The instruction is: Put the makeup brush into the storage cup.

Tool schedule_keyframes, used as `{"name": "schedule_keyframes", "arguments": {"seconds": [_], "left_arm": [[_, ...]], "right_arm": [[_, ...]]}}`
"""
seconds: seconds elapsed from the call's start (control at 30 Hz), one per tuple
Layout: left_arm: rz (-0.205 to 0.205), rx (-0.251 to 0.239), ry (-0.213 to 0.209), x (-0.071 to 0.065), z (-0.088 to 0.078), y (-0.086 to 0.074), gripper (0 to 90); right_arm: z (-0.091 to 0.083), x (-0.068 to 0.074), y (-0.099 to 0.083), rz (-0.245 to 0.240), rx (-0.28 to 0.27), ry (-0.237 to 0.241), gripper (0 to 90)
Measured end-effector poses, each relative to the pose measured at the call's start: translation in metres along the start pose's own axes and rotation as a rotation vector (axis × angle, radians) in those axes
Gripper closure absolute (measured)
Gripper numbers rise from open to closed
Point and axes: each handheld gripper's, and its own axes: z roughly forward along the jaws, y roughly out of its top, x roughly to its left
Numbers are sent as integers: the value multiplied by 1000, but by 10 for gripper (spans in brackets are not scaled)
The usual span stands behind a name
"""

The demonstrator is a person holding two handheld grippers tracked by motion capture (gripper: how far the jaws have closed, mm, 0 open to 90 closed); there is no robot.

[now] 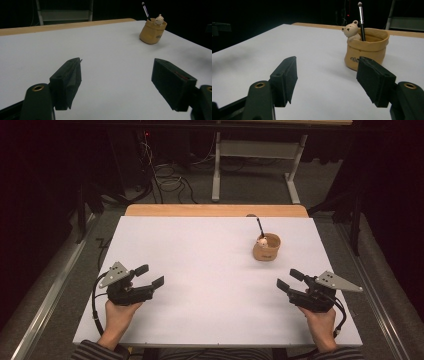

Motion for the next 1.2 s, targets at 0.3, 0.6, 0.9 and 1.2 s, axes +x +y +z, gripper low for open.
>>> {"name": "schedule_keyframes", "arguments": {"seconds": [0.3,0.6,0.9,1.2], "left_arm": [[-1,-5,-7,1,0,0,250],[-2,-5,-10,1,0,0,251],[-5,-6,-11,2,0,0,251],[-5,-8,-9,2,0,0,251]], "right_arm": [[0,-5,-4,36,-10,-32,326],[0,-5,-7,21,5,-39,301],[-2,-8,-9,28,-21,-70,293],[-2,-7,-9,13,-29,-79,286]]}}
